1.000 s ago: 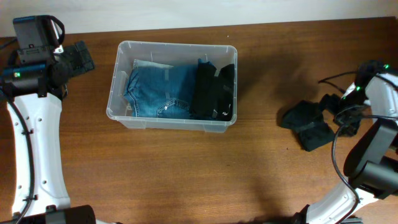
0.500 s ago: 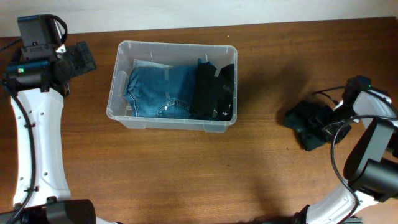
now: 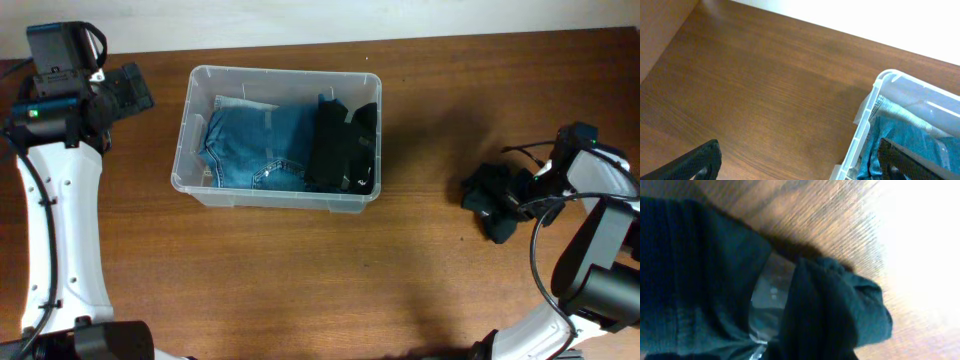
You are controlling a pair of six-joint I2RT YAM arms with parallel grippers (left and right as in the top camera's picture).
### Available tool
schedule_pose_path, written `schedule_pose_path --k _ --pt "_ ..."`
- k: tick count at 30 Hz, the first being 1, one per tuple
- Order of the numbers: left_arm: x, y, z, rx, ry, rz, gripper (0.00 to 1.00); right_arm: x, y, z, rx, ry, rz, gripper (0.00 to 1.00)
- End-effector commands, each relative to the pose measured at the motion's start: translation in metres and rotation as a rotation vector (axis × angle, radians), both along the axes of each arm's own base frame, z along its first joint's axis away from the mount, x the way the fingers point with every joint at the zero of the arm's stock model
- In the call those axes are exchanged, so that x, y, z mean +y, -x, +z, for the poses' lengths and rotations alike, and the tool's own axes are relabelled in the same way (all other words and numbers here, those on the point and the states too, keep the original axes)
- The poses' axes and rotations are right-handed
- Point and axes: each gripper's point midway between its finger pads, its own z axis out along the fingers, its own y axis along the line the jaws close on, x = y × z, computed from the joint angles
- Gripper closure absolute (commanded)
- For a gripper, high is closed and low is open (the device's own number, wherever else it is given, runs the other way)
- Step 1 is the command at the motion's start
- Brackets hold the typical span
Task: Pack container
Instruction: 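Carry the second black shirt over the bin and lower it onto the jeans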
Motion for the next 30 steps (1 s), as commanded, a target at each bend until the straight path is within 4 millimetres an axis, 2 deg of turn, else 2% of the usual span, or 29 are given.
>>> schedule_pose_path --k 1,2,4,5,7,8,11,13,14,15,16,17,18,23,24,25,27,29,30 --pt "0.001 -0.006 0.005 -0.030 0.009 0.003 0.01 0.008 -0.036 0.065 -0.146 0.099 0.214 0.96" --pt "0.001 -0.007 0.006 -0.035 0.008 0.004 0.01 0.022 -0.050 0.097 -0.217 0.119 0.308 0.96" --pt "0.002 -0.007 0.007 -0.039 0.003 0.008 0.01 0.041 -0.065 0.132 -0.291 0.149 0.398 0.96" --pt "0.006 -0.007 0.008 -0.039 -0.012 0.023 0.01 0.063 -0.078 0.163 -0.361 0.172 0.479 0.96" --pt "0.011 -0.005 0.009 -0.036 -0.037 0.047 0.01 0.090 -0.090 0.194 -0.431 0.192 0.552 0.96" --pt "0.017 -0.003 0.010 -0.033 -0.061 0.071 0.01 0.120 -0.101 0.224 -0.513 0.204 0.626 0.96" --pt "0.022 -0.001 0.011 -0.029 -0.088 0.092 0.01 0.169 -0.112 0.262 -0.637 0.209 0.725 0.96" --pt "0.024 -0.001 0.011 -0.027 -0.096 0.097 0.01 0.202 -0.116 0.278 -0.706 0.201 0.783 0.93" --pt "0.024 -0.001 0.011 -0.027 -0.096 0.097 0.00 0.224 -0.117 0.285 -0.747 0.184 0.805 0.91" --pt "0.024 -0.001 0.011 -0.027 -0.096 0.096 0.01 0.241 -0.118 0.289 -0.772 0.168 0.817 0.91" --pt "0.024 -0.001 0.011 -0.027 -0.095 0.096 0.01 0.271 -0.117 0.290 -0.804 0.139 0.851 0.91" --pt "0.024 -0.001 0.011 -0.027 -0.095 0.096 0.01 0.288 -0.117 0.290 -0.817 0.123 0.863 0.90" --pt "0.023 -0.001 0.011 -0.027 -0.095 0.096 0.01 0.319 -0.117 0.284 -0.830 0.092 0.891 0.91" --pt "0.023 0.001 0.009 -0.017 -0.094 0.095 0.01 0.383 -0.123 0.254 -0.822 0.031 0.923 0.91" --pt "0.023 0.001 0.009 -0.016 -0.094 0.095 0.01 0.403 -0.124 0.238 -0.805 0.011 0.941 0.91" --pt "0.023 0.001 0.009 -0.016 -0.094 0.095 0.01 0.412 -0.124 0.229 -0.796 0.004 0.952 0.90" --pt "0.023 0.001 0.009 -0.016 -0.094 0.095 0.01 0.430 -0.124 0.203 -0.757 -0.003 0.985 0.70" --pt "0.023 0.001 0.009 -0.016 -0.094 0.095 0.01 0.436 -0.125 0.187 -0.729 -0.004 0.997 0.41" --pt "0.023 0.001 0.009 -0.016 -0.094 0.095 0.01 0.438 -0.126 0.176 -0.705 -0.004 1.004 0.22"
